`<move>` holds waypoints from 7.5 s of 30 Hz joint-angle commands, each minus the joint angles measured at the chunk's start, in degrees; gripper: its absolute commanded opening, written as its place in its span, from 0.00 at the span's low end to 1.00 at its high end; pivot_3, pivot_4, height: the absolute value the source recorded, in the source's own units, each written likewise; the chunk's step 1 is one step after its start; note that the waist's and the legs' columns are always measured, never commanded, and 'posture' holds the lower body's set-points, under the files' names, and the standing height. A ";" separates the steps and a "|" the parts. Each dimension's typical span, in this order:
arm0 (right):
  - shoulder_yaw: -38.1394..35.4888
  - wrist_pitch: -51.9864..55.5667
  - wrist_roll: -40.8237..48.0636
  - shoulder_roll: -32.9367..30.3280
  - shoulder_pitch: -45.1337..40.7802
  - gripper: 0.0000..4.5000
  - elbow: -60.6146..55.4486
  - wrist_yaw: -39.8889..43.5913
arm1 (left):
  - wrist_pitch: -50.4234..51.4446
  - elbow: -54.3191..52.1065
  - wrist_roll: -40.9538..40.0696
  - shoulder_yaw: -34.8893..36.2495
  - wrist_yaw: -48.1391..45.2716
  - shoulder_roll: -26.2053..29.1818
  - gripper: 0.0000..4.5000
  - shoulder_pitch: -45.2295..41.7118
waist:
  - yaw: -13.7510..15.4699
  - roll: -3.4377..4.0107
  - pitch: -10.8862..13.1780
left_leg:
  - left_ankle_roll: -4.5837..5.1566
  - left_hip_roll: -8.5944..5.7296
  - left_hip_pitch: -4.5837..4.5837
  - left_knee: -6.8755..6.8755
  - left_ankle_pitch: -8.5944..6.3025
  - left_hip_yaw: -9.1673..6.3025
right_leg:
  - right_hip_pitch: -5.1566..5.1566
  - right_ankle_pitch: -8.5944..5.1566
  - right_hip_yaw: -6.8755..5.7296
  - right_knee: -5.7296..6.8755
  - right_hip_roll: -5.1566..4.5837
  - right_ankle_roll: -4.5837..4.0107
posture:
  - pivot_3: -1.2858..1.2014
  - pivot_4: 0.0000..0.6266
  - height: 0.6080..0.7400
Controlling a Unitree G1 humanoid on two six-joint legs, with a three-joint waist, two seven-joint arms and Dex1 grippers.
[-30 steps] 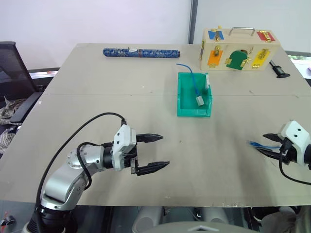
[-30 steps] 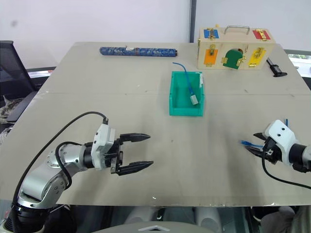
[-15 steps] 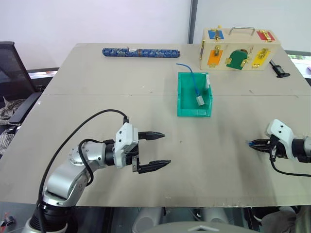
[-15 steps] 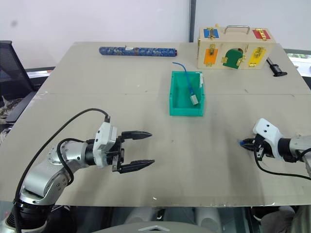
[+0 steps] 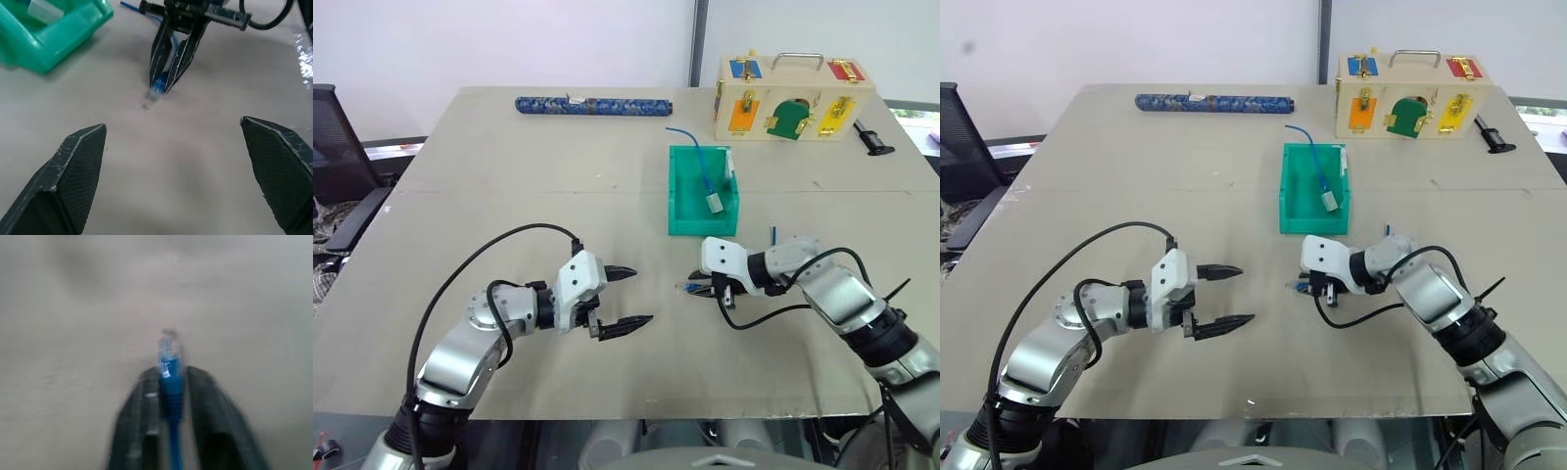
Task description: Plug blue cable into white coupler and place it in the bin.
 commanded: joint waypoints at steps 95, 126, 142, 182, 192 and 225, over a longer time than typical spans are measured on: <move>-37.29 30.30 62.20 21.46 20.08 0.00 -24.07 -53.96 | 1.77 2.17 -8.17 19.76 2.93 2.60 0.99 2.57 | -2.11 0.16 0.04 | 0.32 0.05 0.13 0.13 -0.17 0.03 | -0.11 0.09 0.17 0.54 0.15 0.05 | 0.52 0.24 1.00; -35.98 28.35 60.56 17.69 21.77 0.00 -25.57 -52.47 | -34.32 54.45 9.09 8.25 -30.41 11.70 0.82 -13.72 | -1.83 0.16 0.06 | 0.32 0.05 0.02 -0.13 -0.17 0.08 | -0.34 0.11 0.19 0.44 0.04 0.04 | 0.52 0.24 1.00; -31.77 23.58 51.33 11.27 20.42 0.00 -27.56 -46.88 | -22.38 34.29 4.87 5.83 -25.96 7.68 0.09 -11.24 | -1.61 0.16 0.06 | 0.32 0.03 -0.03 -0.05 -0.17 0.06 | -0.33 0.10 0.16 0.46 0.02 0.06 | 0.52 0.24 1.00; -6.13 5.82 12.88 0.31 -1.92 0.00 -5.42 -6.39 | -9.94 37.21 25.22 -22.42 -13.69 -14.00 0.09 -35.53 | -0.55 0.06 0.04 | 0.24 -0.06 0.01 0.32 -0.12 0.03 | -0.14 0.11 0.10 0.54 0.06 0.08 | 0.52 0.24 1.00; -6.54 9.48 12.63 -0.37 -2.22 0.00 -6.54 -2.84 | -10.53 38.22 25.93 -22.34 -13.53 -14.36 0.09 -35.84 | -0.54 0.05 0.01 | 0.26 -0.06 0.06 0.32 -0.13 0.02 | -0.11 0.11 0.10 0.58 0.06 0.08 | 0.52 0.24 1.00; -15.41 -2.24 9.91 5.60 -1.25 0.52 -1.79 -1.97 | -2.09 30.25 22.94 -18.26 -11.47 -15.33 0.09 -32.78 | -0.80 -0.06 -0.71 | 0.28 0.02 0.78 0.14 -0.16 0.04 | 0.44 0.08 0.23 0.69 0.16 0.08 | 0.52 0.24 1.00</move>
